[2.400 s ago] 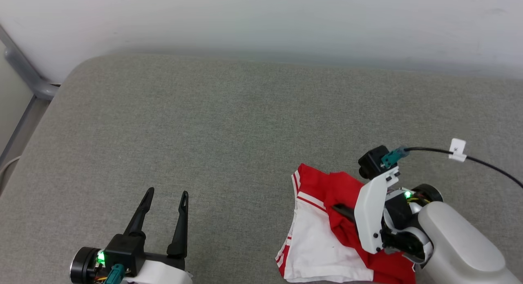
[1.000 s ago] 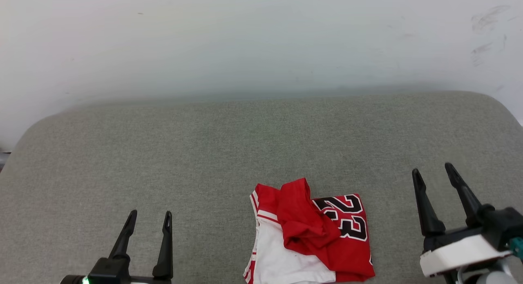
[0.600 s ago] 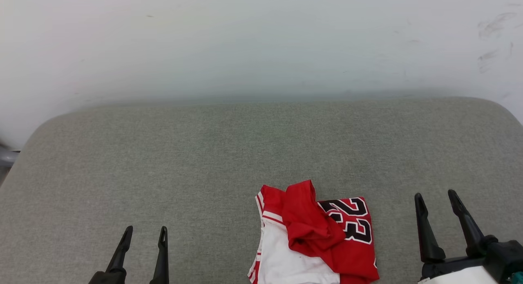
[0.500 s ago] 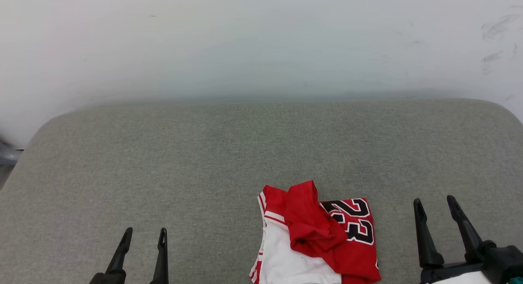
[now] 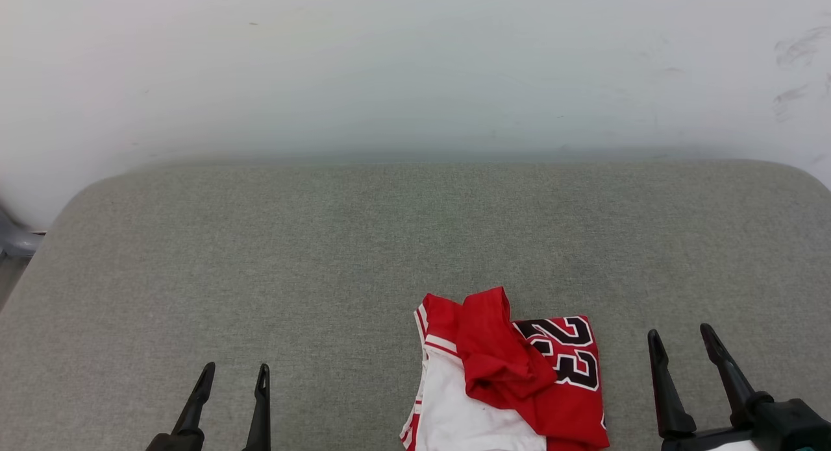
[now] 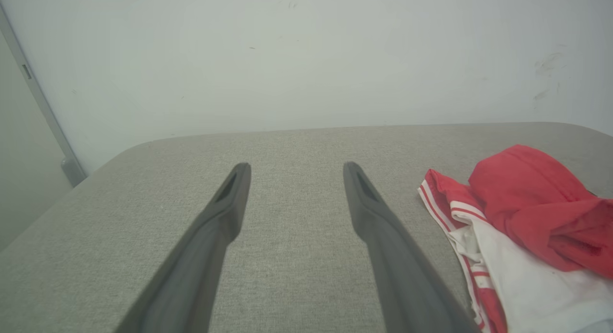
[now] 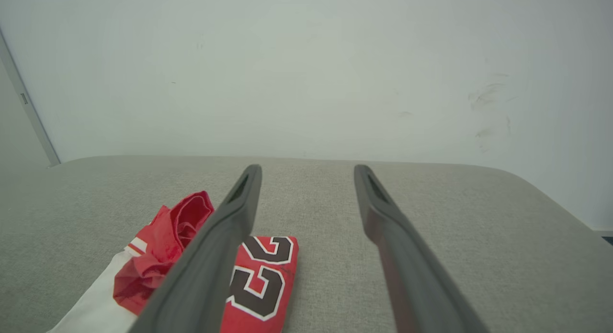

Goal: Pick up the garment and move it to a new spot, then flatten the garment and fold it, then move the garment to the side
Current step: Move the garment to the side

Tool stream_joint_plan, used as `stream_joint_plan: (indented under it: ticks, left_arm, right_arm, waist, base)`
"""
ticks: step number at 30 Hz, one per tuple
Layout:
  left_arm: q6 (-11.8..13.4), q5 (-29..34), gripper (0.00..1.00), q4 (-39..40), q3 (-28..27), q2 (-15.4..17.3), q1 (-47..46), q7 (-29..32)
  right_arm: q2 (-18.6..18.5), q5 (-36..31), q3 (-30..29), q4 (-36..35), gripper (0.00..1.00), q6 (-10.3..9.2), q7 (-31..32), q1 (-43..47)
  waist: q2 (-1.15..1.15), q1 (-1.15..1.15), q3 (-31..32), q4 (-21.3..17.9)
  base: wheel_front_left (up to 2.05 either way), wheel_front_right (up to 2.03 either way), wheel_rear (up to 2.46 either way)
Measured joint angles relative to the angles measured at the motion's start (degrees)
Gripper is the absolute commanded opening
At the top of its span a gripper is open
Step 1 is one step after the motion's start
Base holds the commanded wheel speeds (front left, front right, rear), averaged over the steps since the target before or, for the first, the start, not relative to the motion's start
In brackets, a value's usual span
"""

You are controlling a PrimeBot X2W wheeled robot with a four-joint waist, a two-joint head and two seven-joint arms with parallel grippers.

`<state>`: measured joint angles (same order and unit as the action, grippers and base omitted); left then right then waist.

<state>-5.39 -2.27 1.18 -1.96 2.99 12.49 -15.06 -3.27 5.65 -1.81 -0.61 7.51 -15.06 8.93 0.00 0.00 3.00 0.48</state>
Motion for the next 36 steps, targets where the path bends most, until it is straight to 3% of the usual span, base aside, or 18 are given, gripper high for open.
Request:
stream_joint_plan:
  ticks: [7, 15, 20, 27, 36]
  left_arm:
    - [-0.09, 0.00, 1.00, -0.41, 0.35, 0.00, -0.27, 0.00]
    - [-0.11, 0.00, 1.00, -0.62, 0.85, -0.02, -1.09, 0.00]
    - [-0.14, -0.01, 1.00, -0.71, 1.20, -0.03, -1.37, 0.00]
    - [-0.16, -0.08, 1.00, -0.77, 1.52, -0.05, -2.16, -0.01]
    - [-0.25, -0.10, 1.00, -0.83, 2.19, -0.05, -2.77, 0.00]
  right_arm:
    - [-0.96, -0.76, -0.65, 0.07, 1.00, 0.00, 0.00, -2.23]
    - [-8.58, 3.72, -2.61, 1.10, 1.00, 0.00, 1.90, -11.39]
    - [-14.96, 10.65, 1.18, 2.01, 1.00, 0.00, 10.70, -17.15]
    - [-22.39, 20.38, 11.35, 3.25, 1.00, 0.01, 26.62, -21.05]
    - [-25.03, 28.10, 20.25, 6.99, 1.00, 0.00, 42.42, -21.23]
  waist:
    - [0.00, 0.00, 0.05, 0.06]
    - [0.00, 0.00, -0.48, 0.25]
    - [0.00, 0.00, -0.96, 0.58]
    - [0.00, 0.00, -1.96, 1.24]
    - [0.00, 0.00, -3.43, 2.26]
  base:
    - [0.00, 0.00, 0.00]
    - [0.00, 0.00, 0.00]
    - [0.00, 0.00, 0.00]
    - [0.00, 0.00, 0.00]
    - [0.00, 0.00, 0.00]
